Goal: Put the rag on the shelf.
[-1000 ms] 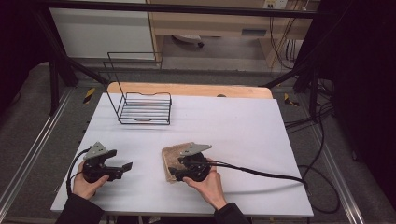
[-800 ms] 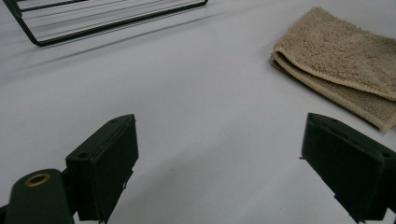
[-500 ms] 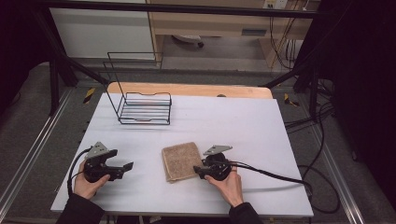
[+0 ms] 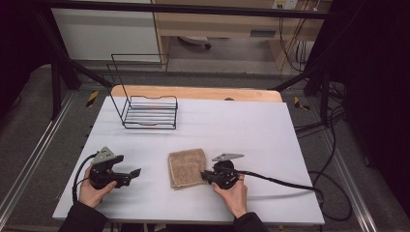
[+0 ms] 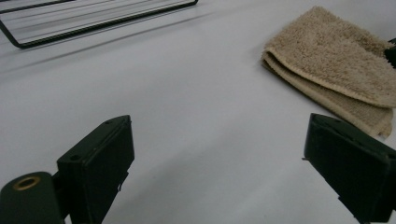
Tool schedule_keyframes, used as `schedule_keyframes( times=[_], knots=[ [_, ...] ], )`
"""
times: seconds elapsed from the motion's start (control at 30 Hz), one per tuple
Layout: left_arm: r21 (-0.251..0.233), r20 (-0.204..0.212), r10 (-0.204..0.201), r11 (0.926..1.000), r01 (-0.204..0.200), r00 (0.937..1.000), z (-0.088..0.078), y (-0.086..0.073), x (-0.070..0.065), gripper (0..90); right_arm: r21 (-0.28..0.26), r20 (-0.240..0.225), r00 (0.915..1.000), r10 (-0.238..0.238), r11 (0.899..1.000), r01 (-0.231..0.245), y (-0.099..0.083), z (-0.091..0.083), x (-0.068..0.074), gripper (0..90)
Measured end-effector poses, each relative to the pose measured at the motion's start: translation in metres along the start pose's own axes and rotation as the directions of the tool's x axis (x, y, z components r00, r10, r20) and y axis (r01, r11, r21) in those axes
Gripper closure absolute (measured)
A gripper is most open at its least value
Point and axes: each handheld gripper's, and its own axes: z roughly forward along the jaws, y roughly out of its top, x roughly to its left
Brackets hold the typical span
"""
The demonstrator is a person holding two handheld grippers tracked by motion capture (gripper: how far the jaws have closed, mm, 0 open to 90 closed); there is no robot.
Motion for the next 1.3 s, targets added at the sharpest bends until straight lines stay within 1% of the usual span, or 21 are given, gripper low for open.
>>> schedule_keyframes(
  times=[0.03, 0.1, 0.17, 0.2, 0.27, 0.33, 0.43, 0.47, 0.53, 0.57, 0.6, 0.7, 0.73, 0.83, 0.93, 1.0, 1.07, 1.13, 1.17, 1.23, 1.3],
  knots=[
    [-0.003, 0.005, -0.007, 1.0, 0.007, 1.0, 0.001, 0.001, -0.001, 8.2, 0.002, -0.009, 0.9999, 0.013, 1.0, -0.013, 0.0, -0.001, 0.001, 84.5],
    [-0.004, 0.014, -0.007, 1.0, 0.007, 0.9999, 0.003, 0.004, -0.004, 7.7, 0.005, -0.013, 0.9996, 0.024, 1.0, -0.024, -0.002, -0.001, 0.002, 84.3],
    [-0.001, 0.023, -0.009, 1.0, 0.009, 0.9997, 0.006, 0.008, -0.008, 7.2, 0.006, -0.006, 0.9997, 0.022, 1.0, -0.022, -0.003, -0.002, 0.003, 82.7],
    [0.003, 0.022, -0.005, 1.0, 0.005, 0.9997, 0.007, 0.01, -0.009, 6.8, 0.007, -0.003, 0.9998, 0.018, 1.0, -0.018, -0.003, -0.002, 0.003, 80.0],
    [0.0, 0.031, -0.013, 0.9999, 0.013, 0.9994, 0.01, 0.015, -0.014, 6.2, -0.006, 0.009, 0.9999, -0.009, 1.0, 0.009, -0.003, -0.004, 0.002, 72.1],
    [0.003, 0.033, -0.002, 1.0, 0.002, 0.9994, 0.013, 0.02, -0.018, 6.1, -0.028, 0.018, 0.9987, -0.047, 0.998, 0.048, -0.001, -0.008, 0.001, 64.2],
    [0.009, 0.026, 0.001, 1.0, -0.001, 0.9997, 0.018, 0.027, -0.024, 6.1, -0.062, 0.032, 0.993, -0.114, 0.991, 0.115, 0.002, -0.016, -0.004, 51.0],
    [0.008, 0.029, 0.004, 1.0, -0.004, 0.9996, 0.02, 0.029, -0.026, 6.4, -0.075, 0.037, 0.9917, -0.123, 0.989, 0.126, 0.003, -0.019, -0.007, 45.8],
    [0.012, 0.024, 0.005, 0.9999, -0.006, 0.9997, 0.025, 0.034, -0.03, 6.7, -0.088, 0.043, 0.9891, -0.141, 0.986, 0.144, 0.005, -0.025, -0.014, 40.1],
    [0.017, 0.017, 0.013, 0.9998, -0.014, 0.9998, 0.027, 0.036, -0.031, 7.1, -0.093, 0.046, 0.9888, -0.142, 0.985, 0.146, 0.005, -0.028, -0.018, 36.0],
    [0.018, 0.022, 0.012, 0.9998, -0.013, 0.9997, 0.031, 0.038, -0.033, 7.4, -0.105, 0.047, 0.9887, -0.142, 0.984, 0.146, 0.006, -0.031, -0.022, 32.3],
    [0.03, 0.018, 0.011, 0.9995, -0.012, 0.9998, 0.041, 0.044, -0.037, 8.8, -0.123, 0.053, 0.9895, -0.134, 0.983, 0.14, 0.005, -0.041, -0.034, 24.8],
    [0.036, 0.011, 0.01, 0.9993, -0.011, 0.9999, 0.045, 0.047, -0.038, 9.7, -0.128, 0.053, 0.9906, -0.126, 0.983, 0.132, 0.005, -0.044, -0.038, 23.3],
    [0.044, 0.007, -0.008, 0.999, 0.007, 0.9999, 0.058, 0.052, -0.04, 12.6, -0.146, 0.057, 0.991, -0.121, 0.981, 0.129, 0.002, -0.051, -0.049, 18.2],
    [0.059, -0.016, -0.009, 0.9982, 0.01, 0.9998, 0.069, 0.056, -0.041, 15.7, -0.149, 0.065, 0.9916, -0.112, 0.981, 0.121, -0.002, -0.056, -0.056, 14.2],
    [0.066, -0.027, -0.015, 0.9977, 0.017, 0.9995, 0.075, 0.059, -0.042, 18.6, -0.148, 0.061, 0.9921, -0.11, 0.982, 0.118, -0.004, -0.057, -0.059, 12.1],
    [0.072, -0.026, -0.02, 0.9972, 0.021, 0.9995, 0.082, 0.062, -0.043, 21.8, -0.136, 0.063, 0.9924, -0.106, 0.984, 0.113, -0.005, -0.057, -0.061, 10.7],
    [0.079, -0.035, -0.009, 0.9968, 0.012, 0.9994, 0.088, 0.063, -0.045, 24.2, -0.13, 0.062, 0.9927, -0.103, 0.985, 0.111, -0.005, -0.057, -0.061, 9.5],
    [0.079, -0.037, -0.013, 0.9968, 0.015, 0.9992, 0.092, 0.063, -0.046, 25.4, -0.129, 0.059, 0.9923, -0.108, 0.985, 0.115, -0.005, -0.057, -0.061, 9.2],
    [0.093, -0.027, -0.02, 0.9955, 0.022, 0.9994, 0.097, 0.062, -0.047, 28.3, -0.128, 0.058, 0.9923, -0.11, 0.985, 0.117, -0.006, -0.056, -0.061, 8.7],
    [0.112, -0.031, -0.017, 0.9935, 0.02, 0.9994, 0.102, 0.061, -0.047, 32.2, -0.123, 0.061, 0.9917, -0.113, 0.985, 0.12, -0.005, -0.056, -0.061, 8.1]
  ],
)
